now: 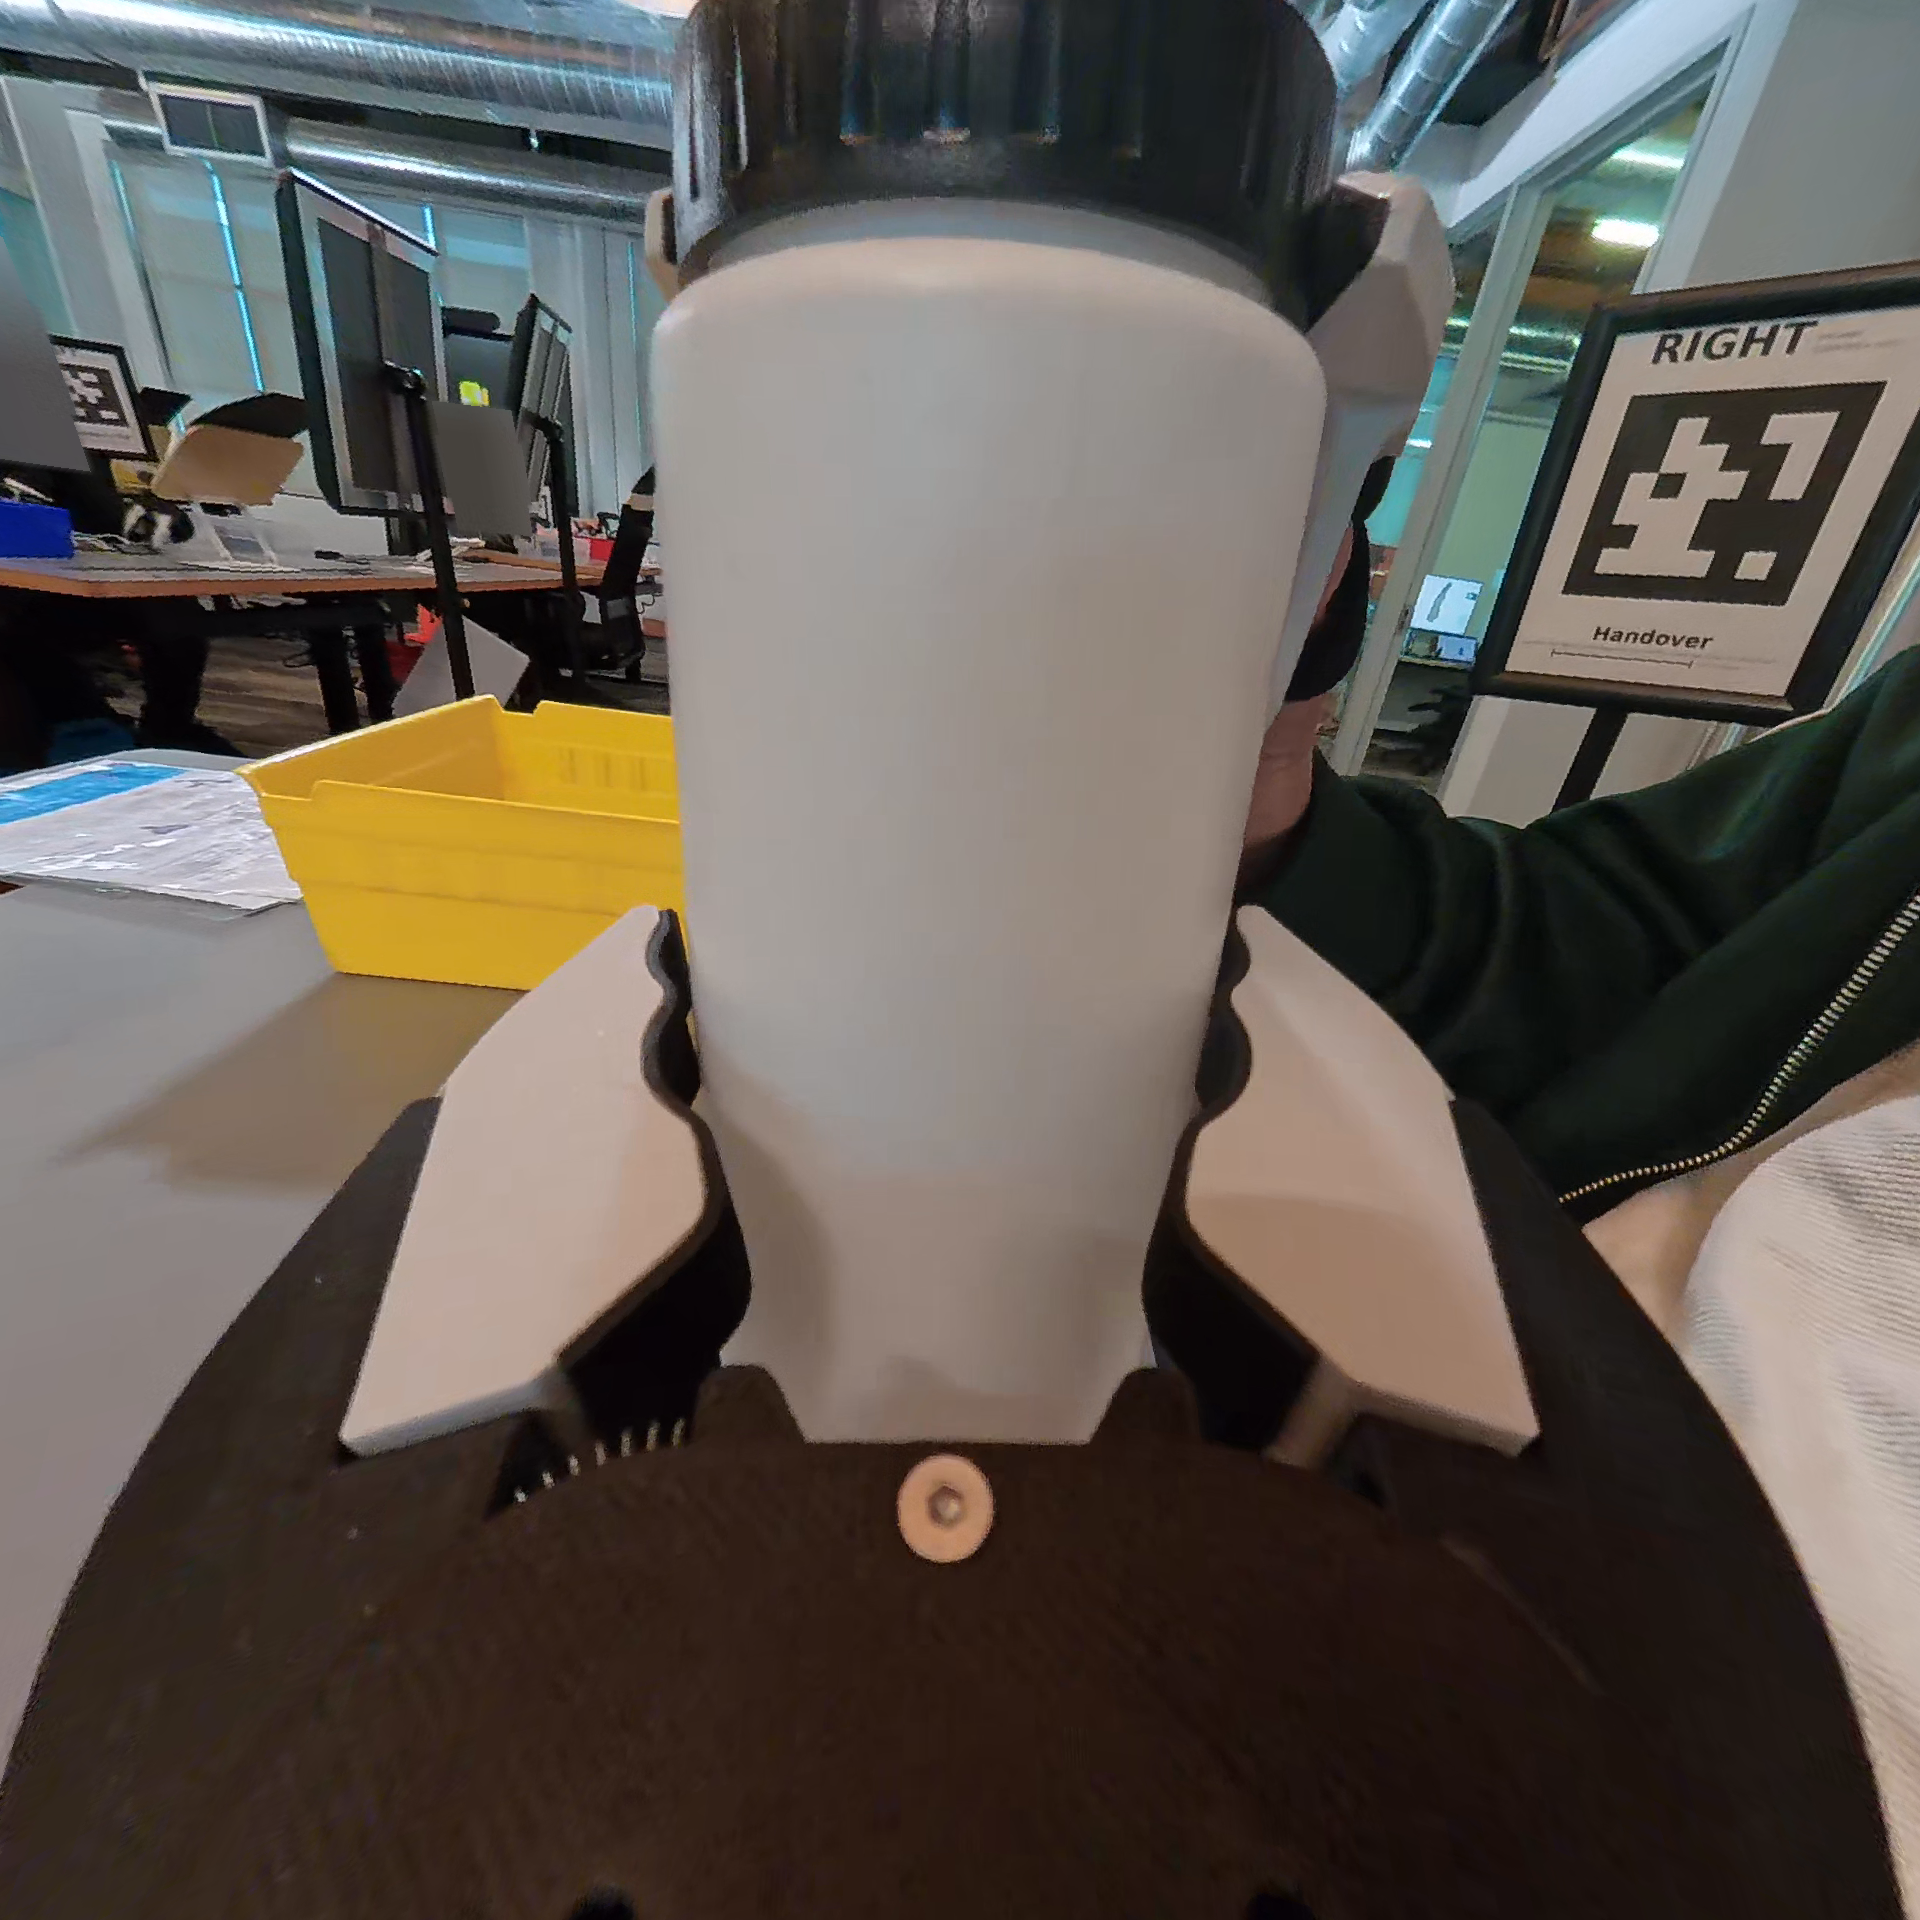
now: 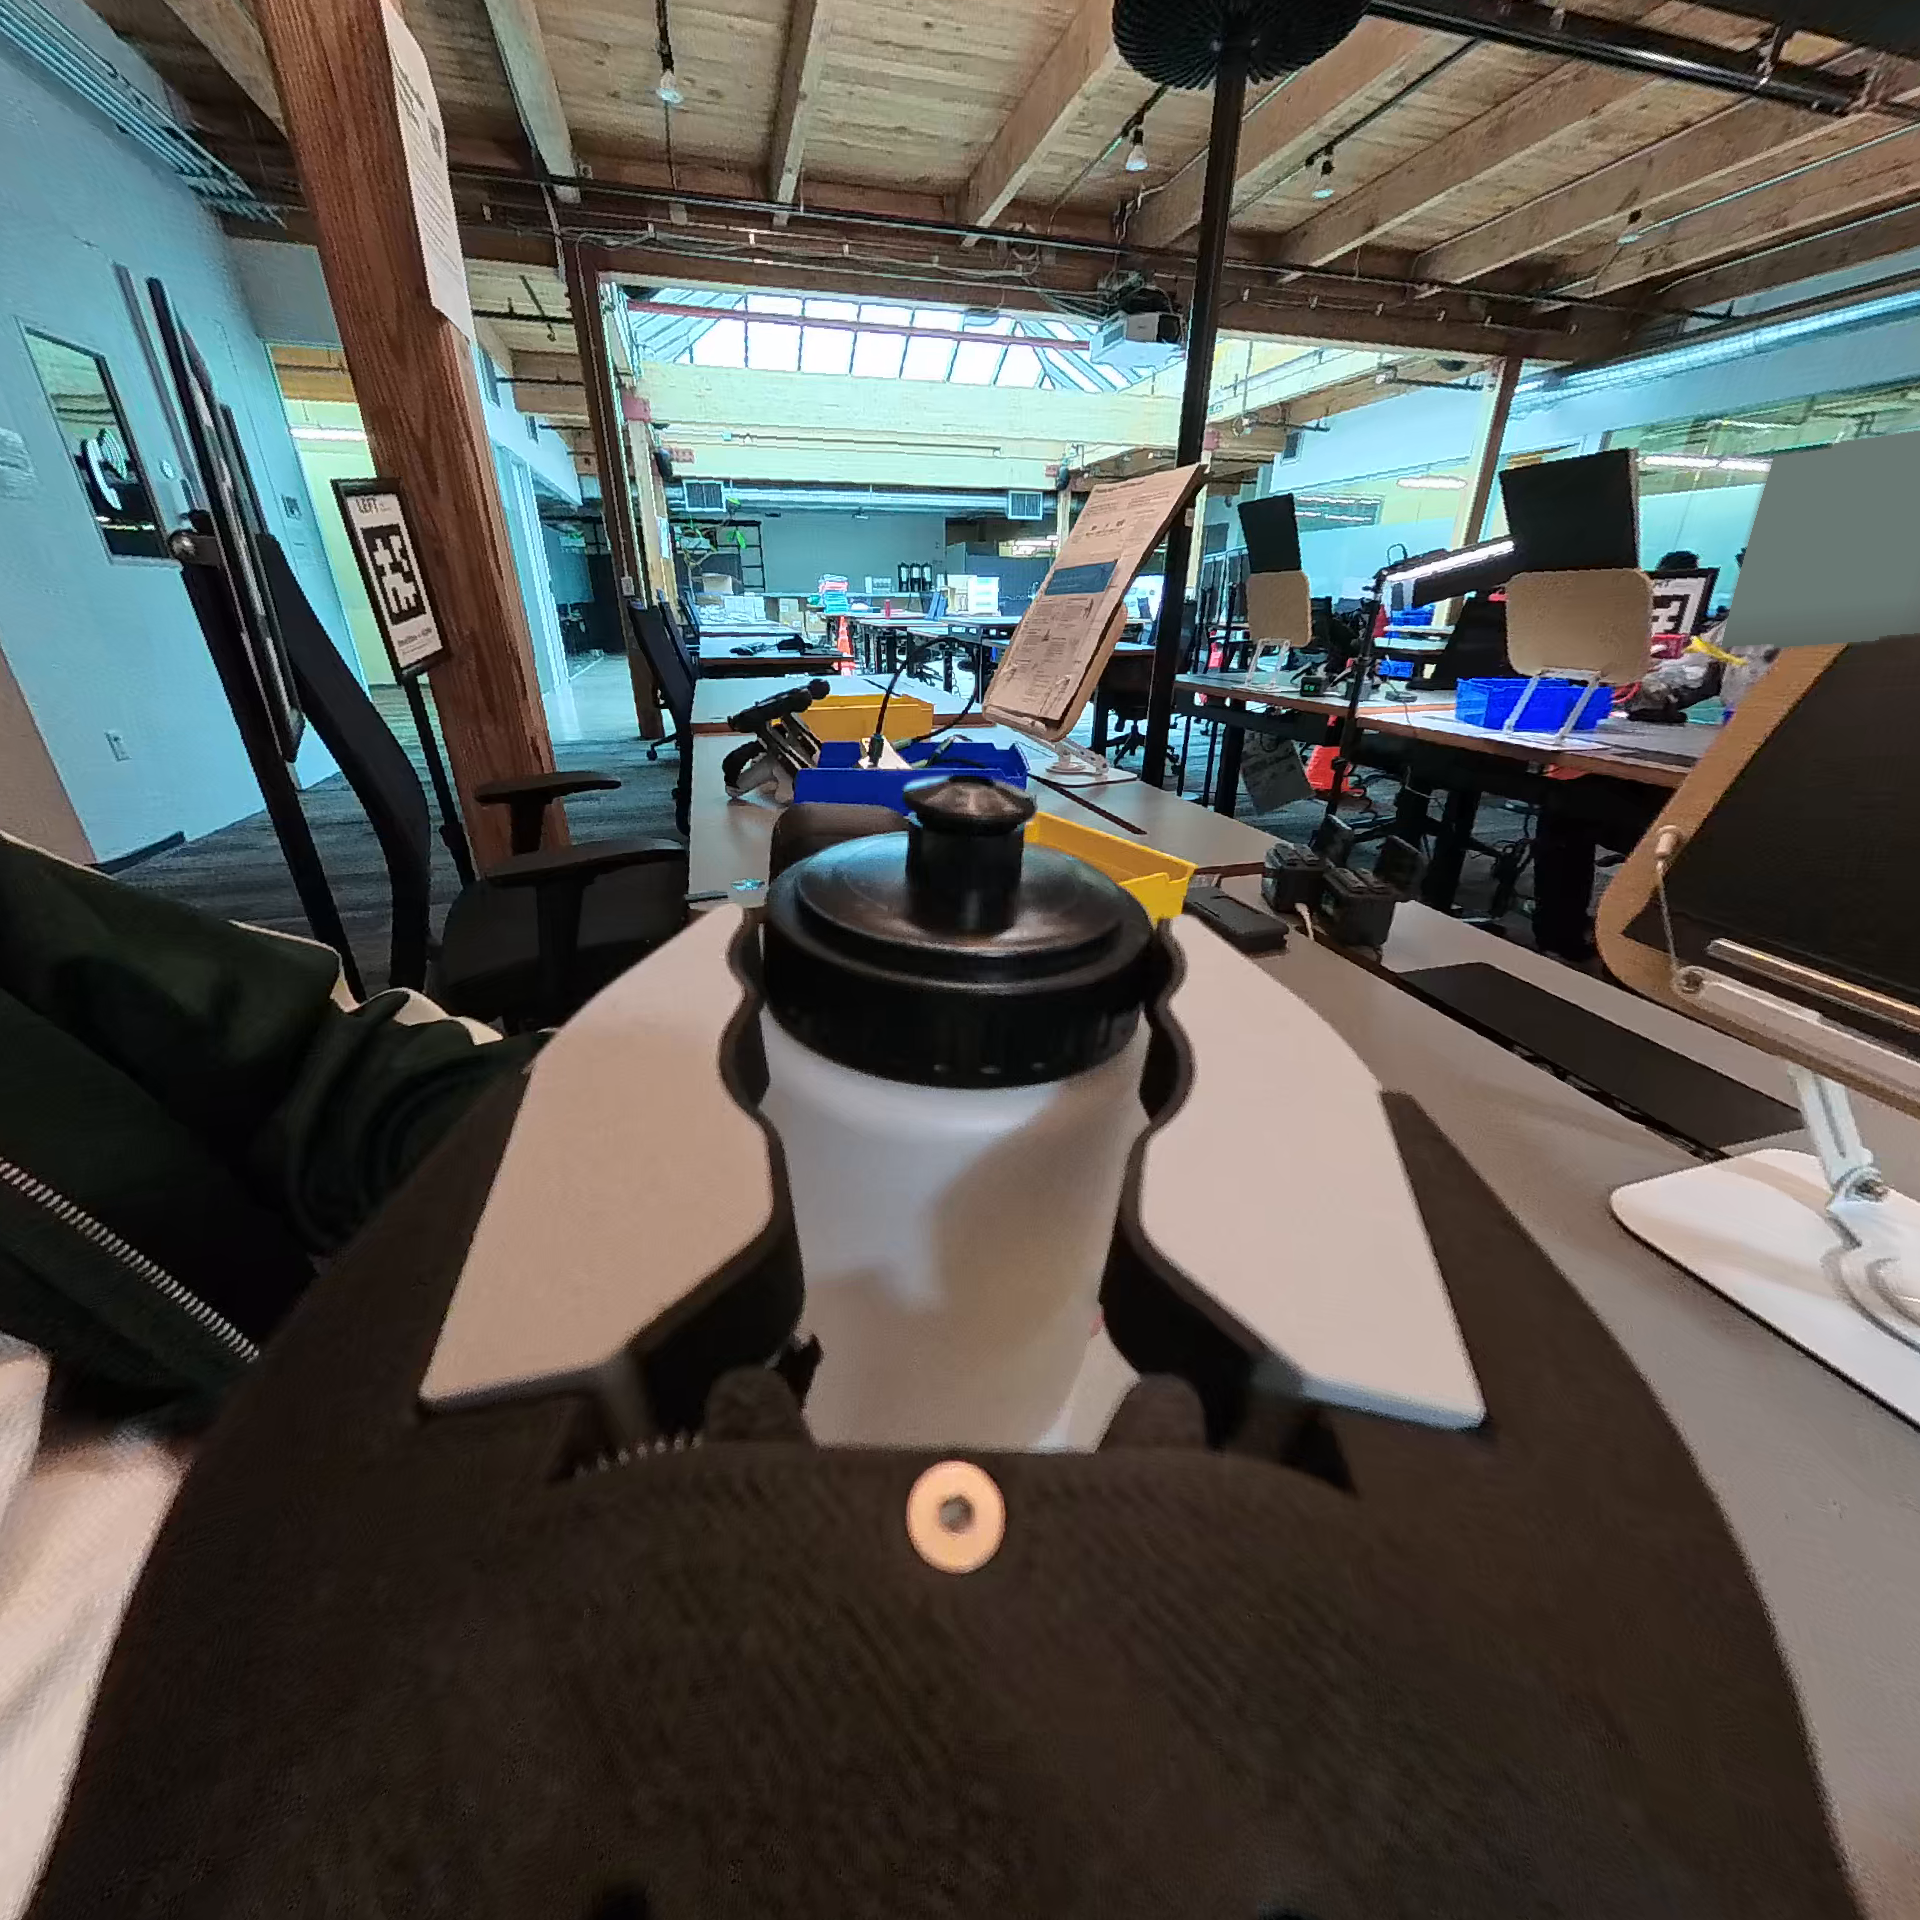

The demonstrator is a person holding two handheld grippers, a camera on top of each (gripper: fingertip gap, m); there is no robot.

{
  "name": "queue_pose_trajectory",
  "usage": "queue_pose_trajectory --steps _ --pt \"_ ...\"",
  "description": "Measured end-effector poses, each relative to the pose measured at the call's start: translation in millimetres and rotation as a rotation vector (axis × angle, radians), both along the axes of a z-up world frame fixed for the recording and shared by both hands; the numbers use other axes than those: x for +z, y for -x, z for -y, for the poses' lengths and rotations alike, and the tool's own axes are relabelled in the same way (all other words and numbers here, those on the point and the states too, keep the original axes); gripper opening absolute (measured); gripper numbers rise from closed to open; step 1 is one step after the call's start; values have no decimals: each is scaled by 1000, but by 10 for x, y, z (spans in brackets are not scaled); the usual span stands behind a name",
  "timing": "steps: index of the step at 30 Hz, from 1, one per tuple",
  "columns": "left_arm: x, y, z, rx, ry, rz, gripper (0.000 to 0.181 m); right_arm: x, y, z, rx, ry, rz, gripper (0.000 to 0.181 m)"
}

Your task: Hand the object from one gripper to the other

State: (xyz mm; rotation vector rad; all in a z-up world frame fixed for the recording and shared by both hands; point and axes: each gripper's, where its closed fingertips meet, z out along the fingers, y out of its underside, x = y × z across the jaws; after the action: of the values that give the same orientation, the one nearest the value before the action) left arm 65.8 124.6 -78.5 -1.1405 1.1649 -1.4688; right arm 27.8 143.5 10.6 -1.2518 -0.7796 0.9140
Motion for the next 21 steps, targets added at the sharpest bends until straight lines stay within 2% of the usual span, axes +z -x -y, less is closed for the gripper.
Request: queue_pose_trajectory --steps 6,10,12,14,17,19,21 --pt "-8 1 26 1 -6 -50 98 16 -25 28 2 3 -9 71" --pt "155 99 -24 -16 31 35 130 17 -57 9 -37 -20 33 71" --pt "337 229 -174 33 35 80 137 2 -67 -3 -55 -28 63 71" --pt "597 407 -307 87 19 118 130 -23 -57 -7 -60 -29 76 71" --pt "982 621 -292 91 -3 124 92 -90 22 -8 -49 -14 76 71" --pt "1098 654 -216 92 -31 59 75 -149 98 -2 -37 -2 79 71" --pt "1080 629 -170 123 -86 -41 62 -217 181 14 -20 16 90 71"
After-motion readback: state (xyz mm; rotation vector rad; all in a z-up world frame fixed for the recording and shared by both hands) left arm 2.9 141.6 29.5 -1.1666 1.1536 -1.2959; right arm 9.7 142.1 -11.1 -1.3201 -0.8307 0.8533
